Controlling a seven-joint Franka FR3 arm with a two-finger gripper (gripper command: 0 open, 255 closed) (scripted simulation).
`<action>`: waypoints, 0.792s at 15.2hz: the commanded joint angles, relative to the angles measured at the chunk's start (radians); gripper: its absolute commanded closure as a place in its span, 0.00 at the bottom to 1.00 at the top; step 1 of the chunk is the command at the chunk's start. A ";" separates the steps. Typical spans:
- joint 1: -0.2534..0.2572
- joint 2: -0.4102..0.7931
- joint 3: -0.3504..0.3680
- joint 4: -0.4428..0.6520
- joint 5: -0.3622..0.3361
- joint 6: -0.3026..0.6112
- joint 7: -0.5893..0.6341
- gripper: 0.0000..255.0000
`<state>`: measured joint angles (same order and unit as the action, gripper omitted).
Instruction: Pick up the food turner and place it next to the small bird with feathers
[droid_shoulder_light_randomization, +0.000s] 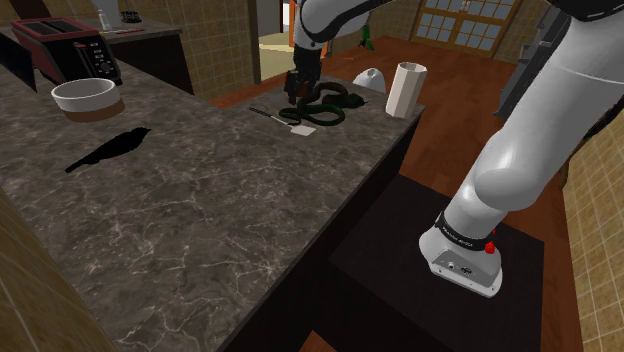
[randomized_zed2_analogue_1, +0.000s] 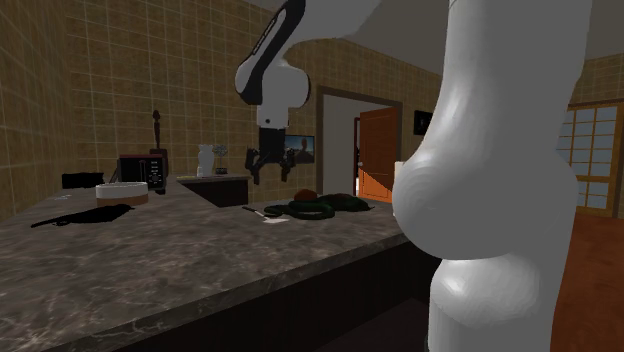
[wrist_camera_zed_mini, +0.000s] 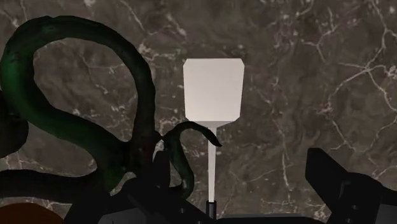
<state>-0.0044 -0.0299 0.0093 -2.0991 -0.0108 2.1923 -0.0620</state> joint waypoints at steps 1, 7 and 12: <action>0.000 0.078 0.000 0.054 -0.006 0.029 0.004 0.00; 0.004 0.310 -0.002 0.268 -0.024 0.063 0.019 0.00; 0.007 0.450 -0.005 0.410 -0.032 0.070 0.024 0.00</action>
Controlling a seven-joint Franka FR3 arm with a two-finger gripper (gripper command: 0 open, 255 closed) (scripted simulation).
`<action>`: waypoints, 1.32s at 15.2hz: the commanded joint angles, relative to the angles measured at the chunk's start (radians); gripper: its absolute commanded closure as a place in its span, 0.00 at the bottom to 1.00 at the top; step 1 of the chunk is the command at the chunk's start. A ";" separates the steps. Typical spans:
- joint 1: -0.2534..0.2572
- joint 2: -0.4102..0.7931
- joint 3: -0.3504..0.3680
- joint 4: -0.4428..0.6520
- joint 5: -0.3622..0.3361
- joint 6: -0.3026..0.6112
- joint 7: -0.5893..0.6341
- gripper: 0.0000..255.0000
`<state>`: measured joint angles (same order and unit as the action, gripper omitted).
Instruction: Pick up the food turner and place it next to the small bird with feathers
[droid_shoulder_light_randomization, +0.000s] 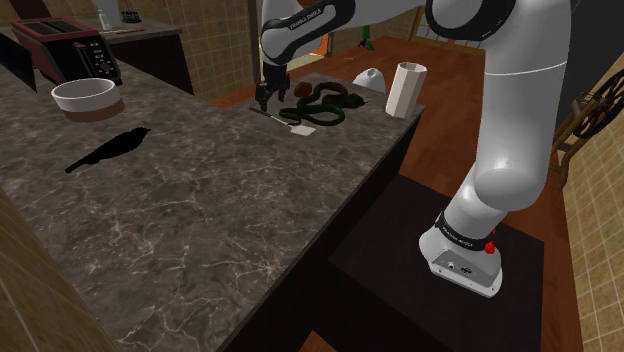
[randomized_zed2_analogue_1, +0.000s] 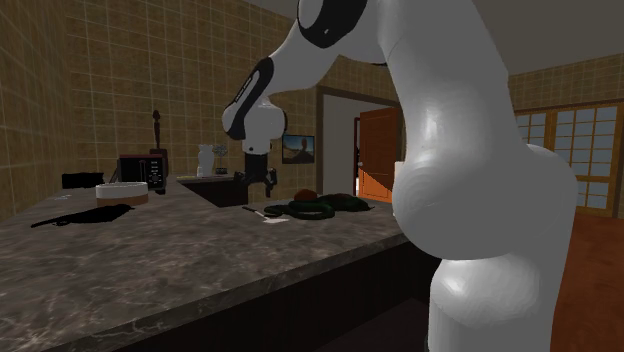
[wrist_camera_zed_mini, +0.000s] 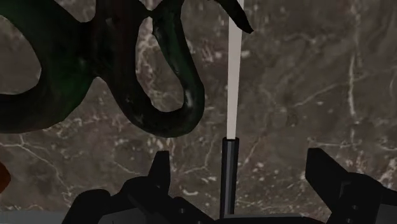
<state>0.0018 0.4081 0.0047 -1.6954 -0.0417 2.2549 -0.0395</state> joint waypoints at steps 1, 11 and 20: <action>0.001 0.020 0.000 0.005 -0.001 0.017 0.002 0.00; 0.000 0.068 -0.001 0.000 -0.003 0.069 0.003 0.00; 0.000 0.070 -0.001 0.001 -0.003 0.070 0.003 1.00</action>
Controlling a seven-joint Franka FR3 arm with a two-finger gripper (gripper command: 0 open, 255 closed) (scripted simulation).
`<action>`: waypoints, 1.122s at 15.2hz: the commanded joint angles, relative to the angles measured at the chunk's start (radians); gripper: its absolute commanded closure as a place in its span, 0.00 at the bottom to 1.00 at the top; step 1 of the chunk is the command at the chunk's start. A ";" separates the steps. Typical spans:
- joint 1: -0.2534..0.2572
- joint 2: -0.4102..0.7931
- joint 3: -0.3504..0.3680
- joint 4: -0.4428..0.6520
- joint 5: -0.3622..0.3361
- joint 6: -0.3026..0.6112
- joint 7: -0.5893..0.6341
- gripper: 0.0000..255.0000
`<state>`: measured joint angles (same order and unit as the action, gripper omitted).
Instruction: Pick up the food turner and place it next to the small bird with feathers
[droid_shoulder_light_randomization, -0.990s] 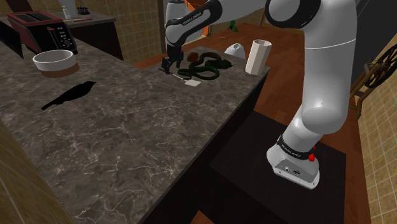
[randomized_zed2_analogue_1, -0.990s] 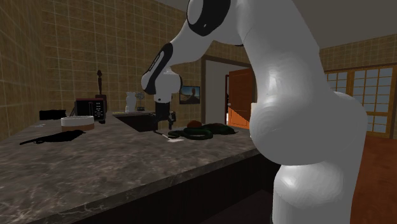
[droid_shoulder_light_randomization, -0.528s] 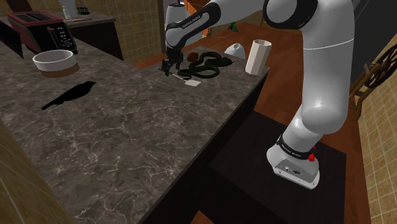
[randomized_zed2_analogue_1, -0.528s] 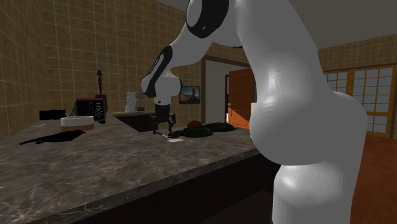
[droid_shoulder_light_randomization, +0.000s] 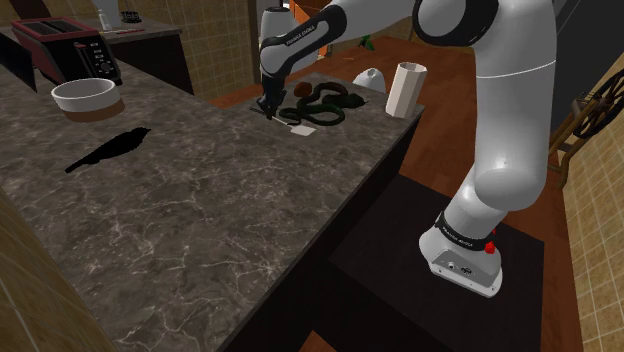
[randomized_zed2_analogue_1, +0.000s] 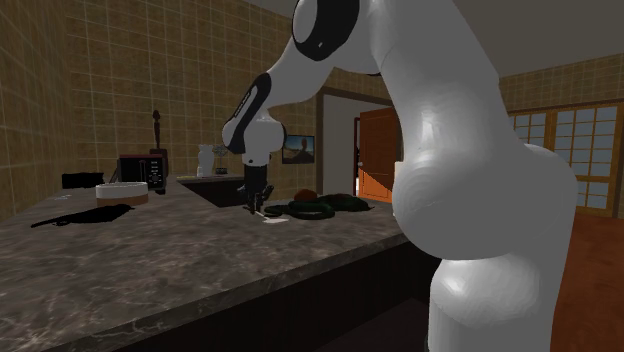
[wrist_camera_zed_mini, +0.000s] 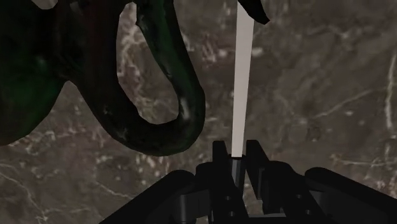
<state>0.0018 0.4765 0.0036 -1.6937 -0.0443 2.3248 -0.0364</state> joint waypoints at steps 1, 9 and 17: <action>0.000 0.001 0.000 0.000 0.000 0.000 0.000 1.00; 0.000 -0.031 0.001 0.022 0.002 -0.055 -0.003 1.00; 0.000 -0.071 0.002 0.072 0.004 -0.145 -0.006 1.00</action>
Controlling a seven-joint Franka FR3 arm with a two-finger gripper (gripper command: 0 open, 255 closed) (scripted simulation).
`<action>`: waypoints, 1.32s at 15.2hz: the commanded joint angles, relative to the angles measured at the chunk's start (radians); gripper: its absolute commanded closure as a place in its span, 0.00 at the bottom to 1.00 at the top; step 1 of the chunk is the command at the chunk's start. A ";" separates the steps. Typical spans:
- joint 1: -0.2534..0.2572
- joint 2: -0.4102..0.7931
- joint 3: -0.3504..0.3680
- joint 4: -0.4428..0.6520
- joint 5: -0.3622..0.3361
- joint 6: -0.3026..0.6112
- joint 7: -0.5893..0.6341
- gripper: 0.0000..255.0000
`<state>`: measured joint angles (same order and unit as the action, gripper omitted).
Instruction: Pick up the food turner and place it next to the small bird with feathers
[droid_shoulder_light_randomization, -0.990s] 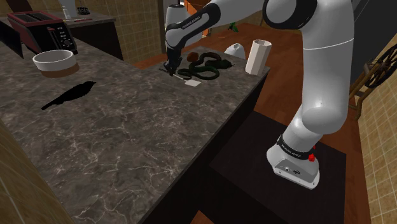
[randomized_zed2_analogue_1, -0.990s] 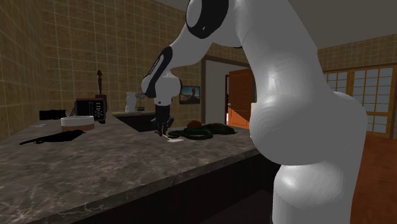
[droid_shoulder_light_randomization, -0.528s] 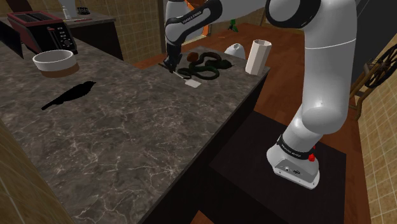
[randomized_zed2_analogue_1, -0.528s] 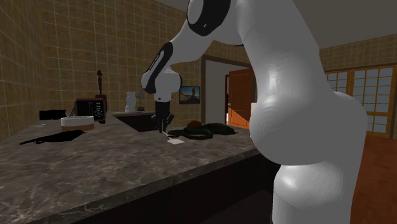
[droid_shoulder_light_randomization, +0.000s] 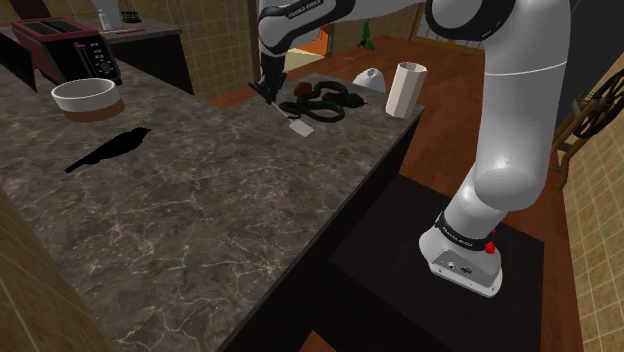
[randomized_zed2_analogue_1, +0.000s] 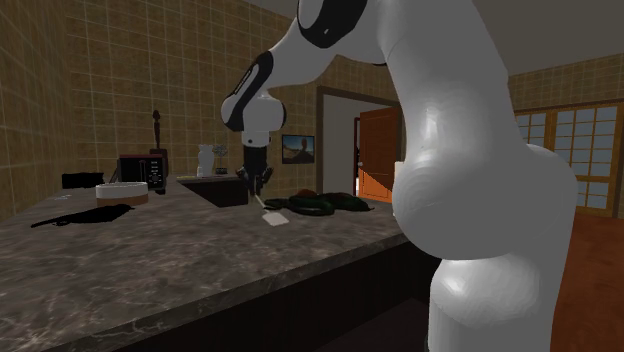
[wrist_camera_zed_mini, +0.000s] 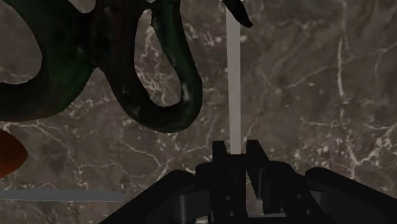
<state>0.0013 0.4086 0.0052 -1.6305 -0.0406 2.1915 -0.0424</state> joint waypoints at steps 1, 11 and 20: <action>0.000 -0.008 0.000 0.017 0.001 -0.024 -0.001 1.00; 0.000 -0.037 0.001 0.098 0.003 -0.134 -0.005 1.00; 0.133 -0.095 0.050 0.014 -0.045 -0.118 0.195 1.00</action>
<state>0.1197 0.3123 0.0500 -1.6195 -0.0801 2.0767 0.1294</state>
